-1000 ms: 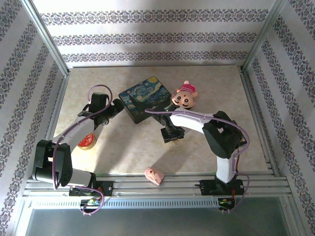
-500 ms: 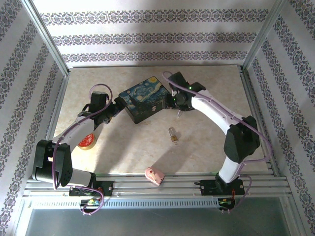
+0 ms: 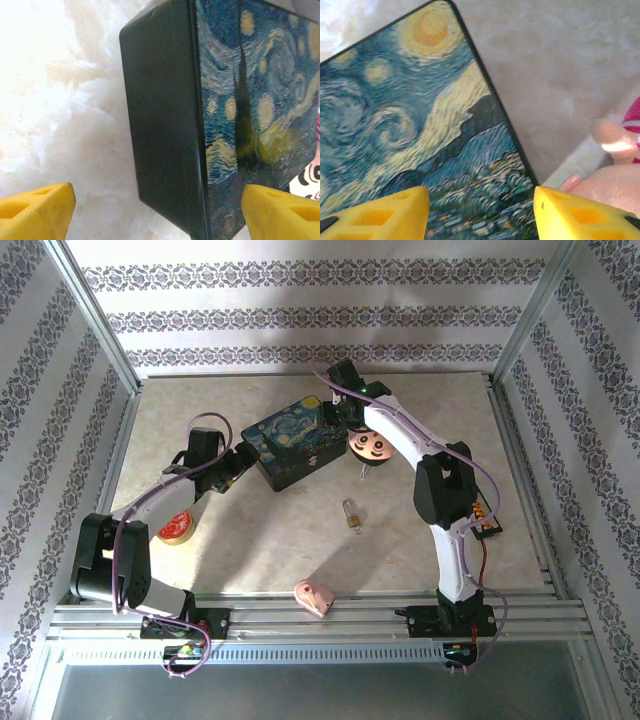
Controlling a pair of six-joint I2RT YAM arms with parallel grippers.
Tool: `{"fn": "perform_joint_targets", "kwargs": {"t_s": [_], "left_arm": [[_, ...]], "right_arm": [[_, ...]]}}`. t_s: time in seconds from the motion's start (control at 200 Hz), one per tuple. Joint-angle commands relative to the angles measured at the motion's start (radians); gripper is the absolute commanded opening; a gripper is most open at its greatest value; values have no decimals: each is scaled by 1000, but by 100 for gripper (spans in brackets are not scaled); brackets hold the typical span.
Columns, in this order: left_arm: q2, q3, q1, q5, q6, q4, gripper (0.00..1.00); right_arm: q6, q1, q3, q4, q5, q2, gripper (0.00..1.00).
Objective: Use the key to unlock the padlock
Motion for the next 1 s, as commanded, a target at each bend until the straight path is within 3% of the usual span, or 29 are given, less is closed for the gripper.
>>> {"fn": "perform_joint_targets", "kwargs": {"t_s": [0.0,0.375,0.615,0.83,0.994], "left_arm": [[35,28,-9,31,12,39,86],[139,113,-14,29,45,41,76],[180,158,-17,25,63,29,73],[211,189,-21,13,82,7,71],[234,200,-26,17,89,6,62]], "right_arm": [[-11,-16,36,-13,15,22,56],[26,-41,-17,32,-101,56,57],[39,-44,-44,36,-113,67,57],[60,-37,-118,67,-142,25,51],[83,-10,-212,101,-151,-51,47]]}}
